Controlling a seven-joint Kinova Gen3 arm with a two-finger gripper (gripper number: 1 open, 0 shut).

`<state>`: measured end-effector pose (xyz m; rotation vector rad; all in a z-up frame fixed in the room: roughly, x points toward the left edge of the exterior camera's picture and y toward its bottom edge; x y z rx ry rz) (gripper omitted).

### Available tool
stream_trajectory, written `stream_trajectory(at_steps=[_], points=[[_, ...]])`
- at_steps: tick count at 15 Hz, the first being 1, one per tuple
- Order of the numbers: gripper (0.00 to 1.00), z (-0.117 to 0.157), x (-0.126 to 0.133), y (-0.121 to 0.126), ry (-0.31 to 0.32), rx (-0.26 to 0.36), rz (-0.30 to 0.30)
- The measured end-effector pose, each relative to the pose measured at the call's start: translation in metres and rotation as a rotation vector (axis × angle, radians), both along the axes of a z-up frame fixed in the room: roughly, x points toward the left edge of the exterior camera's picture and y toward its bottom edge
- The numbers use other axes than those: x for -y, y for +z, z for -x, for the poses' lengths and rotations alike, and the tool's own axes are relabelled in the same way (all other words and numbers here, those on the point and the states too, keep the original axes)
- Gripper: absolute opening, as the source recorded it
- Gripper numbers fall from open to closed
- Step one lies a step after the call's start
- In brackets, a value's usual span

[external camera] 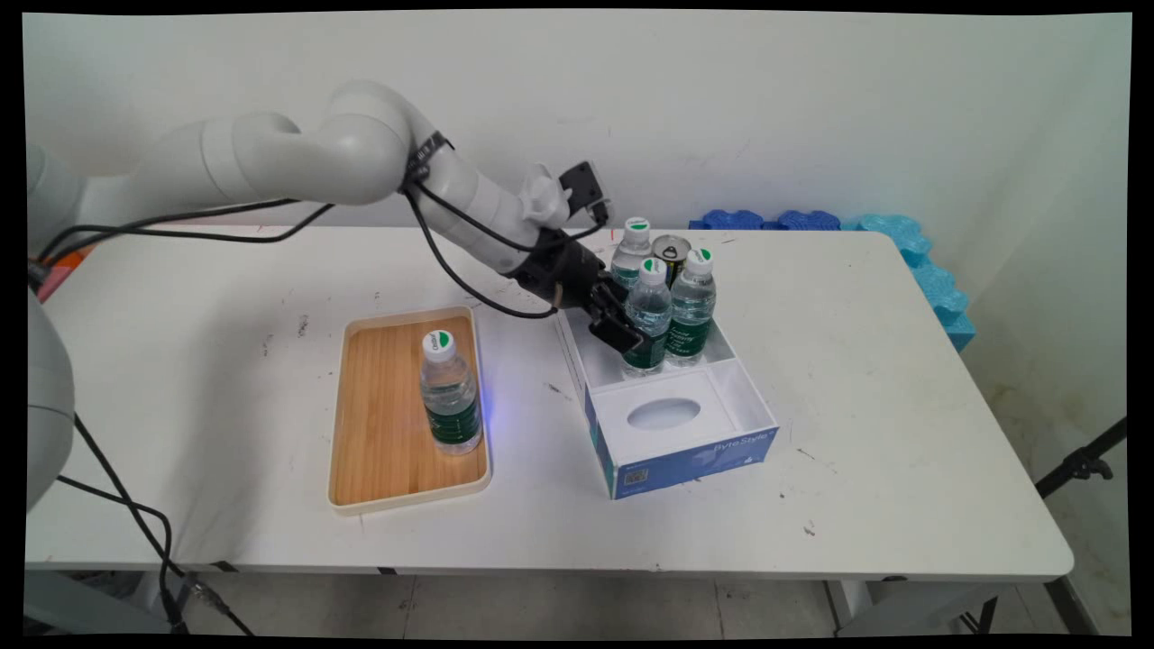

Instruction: Pick up the green bottle from the white box, then place the picked object on the tray

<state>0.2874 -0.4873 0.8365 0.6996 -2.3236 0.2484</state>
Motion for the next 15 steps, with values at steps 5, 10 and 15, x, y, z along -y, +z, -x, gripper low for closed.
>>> stream_trajectory(at_steps=[5,10,15], points=[[1.0,0.007,0.01,-0.018,-0.009,-0.006,0.019],[0.0,0.009,0.015,-0.026,-0.011,-0.016,0.04],[0.0,0.005,0.012,-0.008,-0.011,-0.041,0.065]])
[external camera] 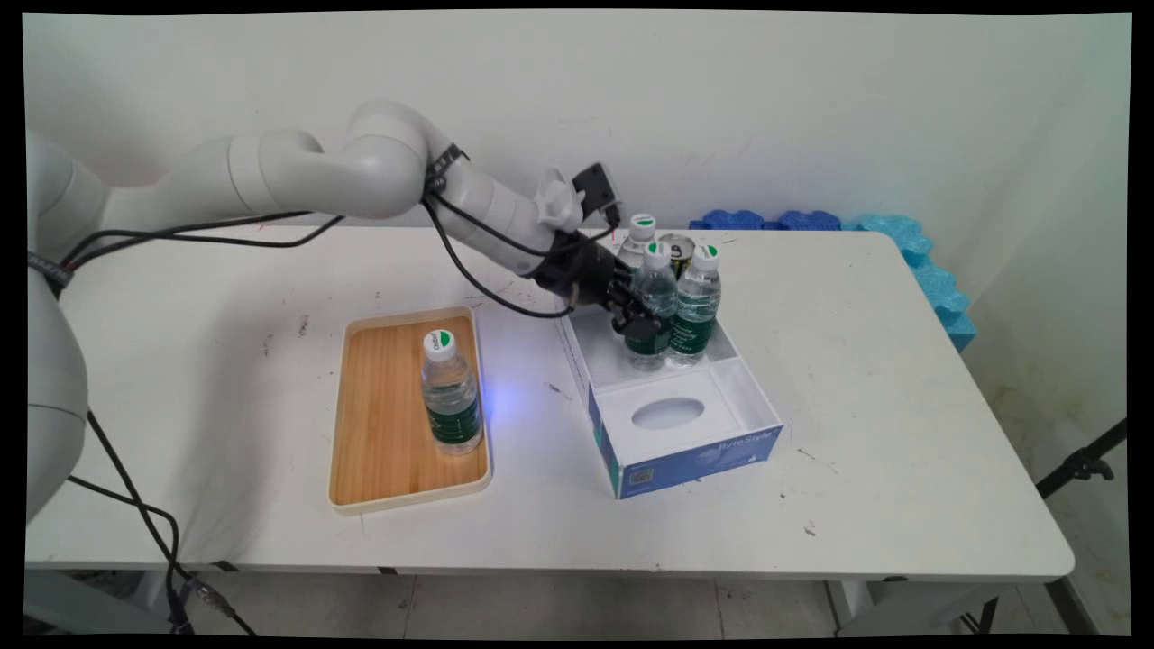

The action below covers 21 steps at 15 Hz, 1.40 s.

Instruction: Place the picked object on the tray

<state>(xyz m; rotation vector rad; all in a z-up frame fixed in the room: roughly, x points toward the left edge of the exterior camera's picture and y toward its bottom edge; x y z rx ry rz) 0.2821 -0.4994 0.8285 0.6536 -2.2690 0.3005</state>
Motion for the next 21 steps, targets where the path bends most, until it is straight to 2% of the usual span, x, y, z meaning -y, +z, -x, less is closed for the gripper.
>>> stream_trajectory(at_steps=[3,6,11,14,18,21], points=[[0.0,-0.008,-0.007,0.022,-0.017,-0.009,0.016],[0.0,-0.029,-0.021,0.061,-0.031,-0.02,0.028],[0.0,-0.08,-0.043,0.132,-0.042,-0.03,0.029],[0.0,-0.121,-0.053,0.159,-0.056,-0.017,0.025],[0.0,-0.182,-0.062,0.17,-0.028,-0.01,0.012],[0.0,-0.222,-0.069,0.157,-0.006,-0.009,0.004]])
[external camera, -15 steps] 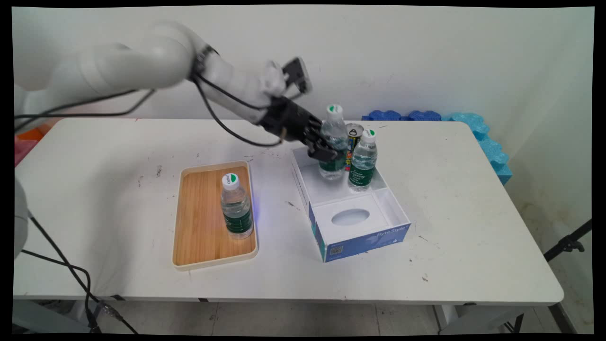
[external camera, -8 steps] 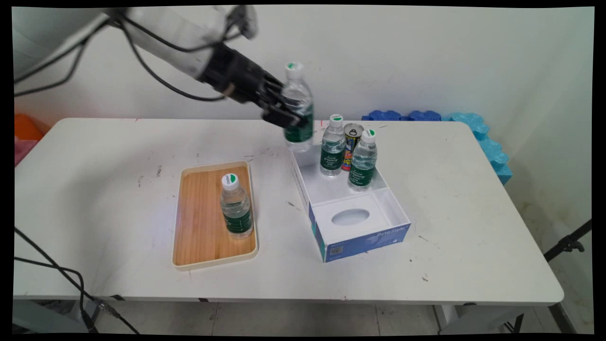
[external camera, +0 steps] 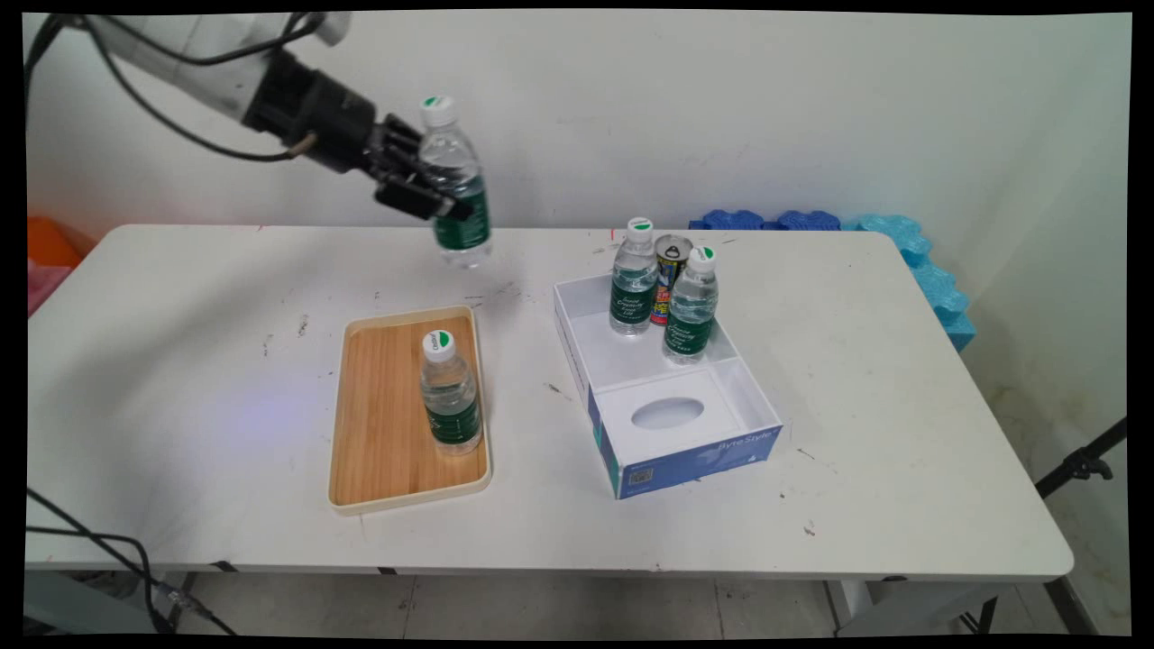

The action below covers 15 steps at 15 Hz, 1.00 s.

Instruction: Place the picked object on the tray

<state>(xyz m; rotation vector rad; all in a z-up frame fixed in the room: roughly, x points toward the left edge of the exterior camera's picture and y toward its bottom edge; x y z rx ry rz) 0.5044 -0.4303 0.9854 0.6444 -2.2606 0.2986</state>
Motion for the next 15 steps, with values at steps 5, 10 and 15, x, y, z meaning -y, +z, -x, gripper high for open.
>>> stream_trajectory(at_steps=[5,10,15], points=[[0.0,-0.034,-0.019,-0.031,0.01,0.019,-0.02],[0.0,-0.057,-0.039,-0.074,-0.024,0.078,-0.034],[0.0,-0.061,-0.041,-0.104,-0.034,0.128,-0.038]])
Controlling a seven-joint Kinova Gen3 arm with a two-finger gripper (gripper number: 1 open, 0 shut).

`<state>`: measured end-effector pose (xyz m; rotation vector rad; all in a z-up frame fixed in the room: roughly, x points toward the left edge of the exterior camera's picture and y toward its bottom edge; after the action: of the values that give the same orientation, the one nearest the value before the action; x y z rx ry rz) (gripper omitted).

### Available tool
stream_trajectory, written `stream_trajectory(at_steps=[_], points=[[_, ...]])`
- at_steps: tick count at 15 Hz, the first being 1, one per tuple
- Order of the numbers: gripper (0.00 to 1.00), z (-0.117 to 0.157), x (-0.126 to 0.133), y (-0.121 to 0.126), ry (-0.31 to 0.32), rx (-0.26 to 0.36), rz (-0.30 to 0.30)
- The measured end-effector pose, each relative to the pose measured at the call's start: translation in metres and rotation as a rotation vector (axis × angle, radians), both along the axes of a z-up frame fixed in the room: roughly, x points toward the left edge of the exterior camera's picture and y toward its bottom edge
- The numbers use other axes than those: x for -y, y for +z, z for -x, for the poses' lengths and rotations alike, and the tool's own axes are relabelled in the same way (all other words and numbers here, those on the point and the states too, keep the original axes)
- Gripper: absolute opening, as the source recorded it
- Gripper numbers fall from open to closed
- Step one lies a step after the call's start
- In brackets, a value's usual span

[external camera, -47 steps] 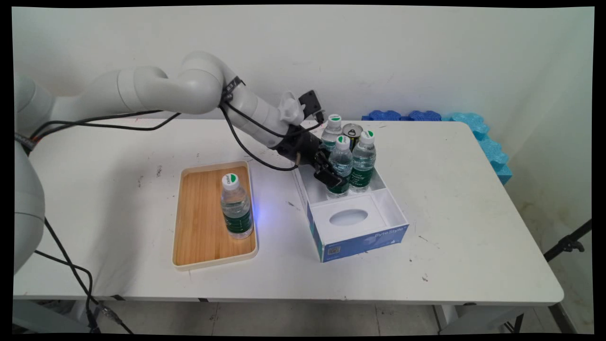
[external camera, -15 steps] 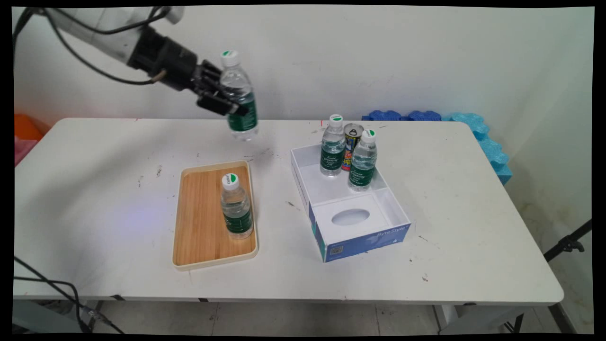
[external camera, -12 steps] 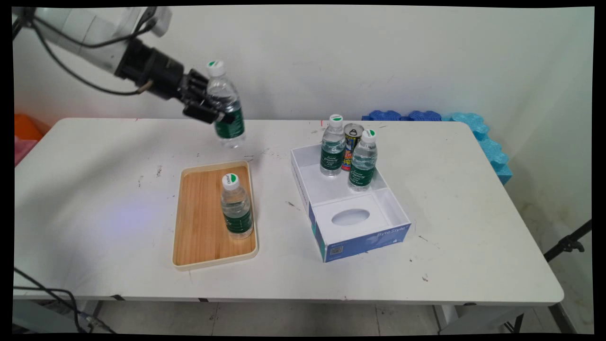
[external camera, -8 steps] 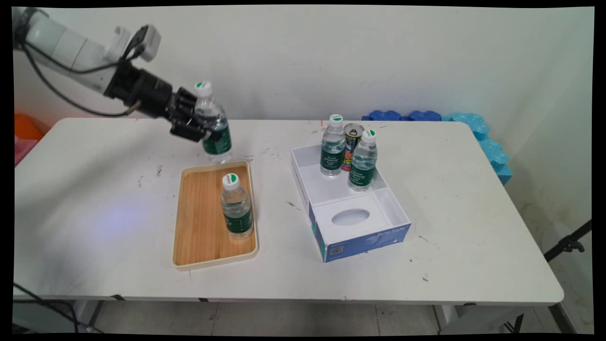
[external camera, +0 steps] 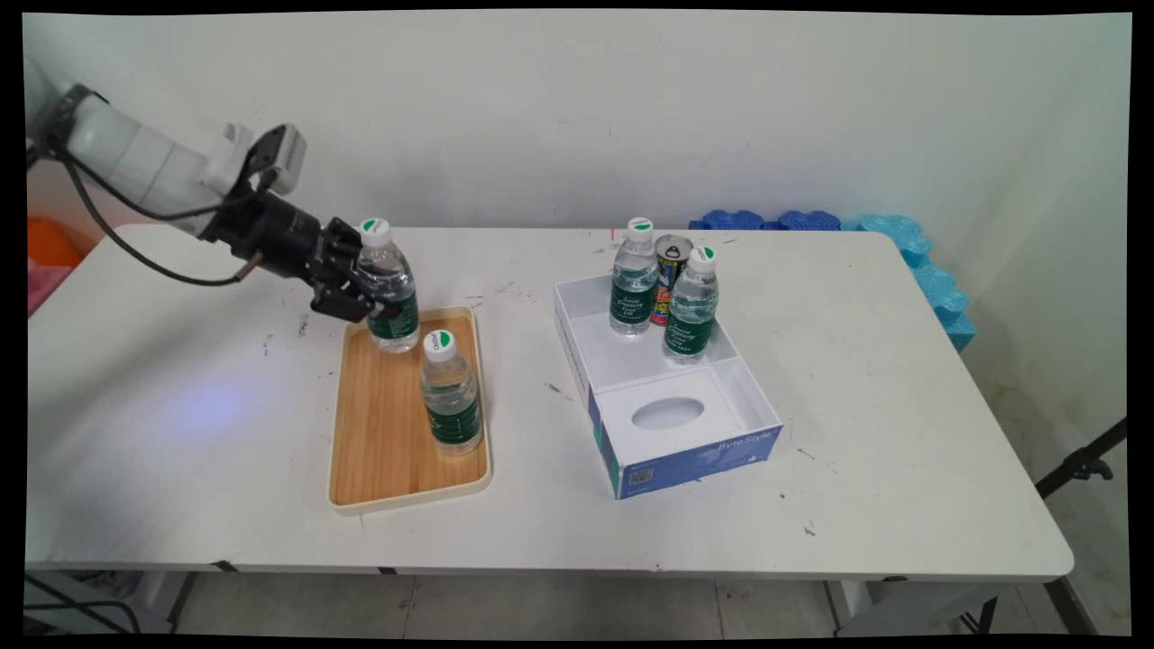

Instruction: Place the picked object on the tray

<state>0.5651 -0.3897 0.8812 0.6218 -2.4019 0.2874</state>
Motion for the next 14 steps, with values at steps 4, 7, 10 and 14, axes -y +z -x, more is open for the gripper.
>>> stream_trajectory(at_steps=[4,7,10,14], points=[[0.0,0.006,0.006,-0.015,0.002,0.012,0.008],[0.0,0.01,0.01,-0.022,0.004,0.011,0.015],[0.0,0.015,0.015,-0.031,0.012,0.005,0.02],[0.0,0.022,0.02,-0.04,0.02,-0.005,0.023]])
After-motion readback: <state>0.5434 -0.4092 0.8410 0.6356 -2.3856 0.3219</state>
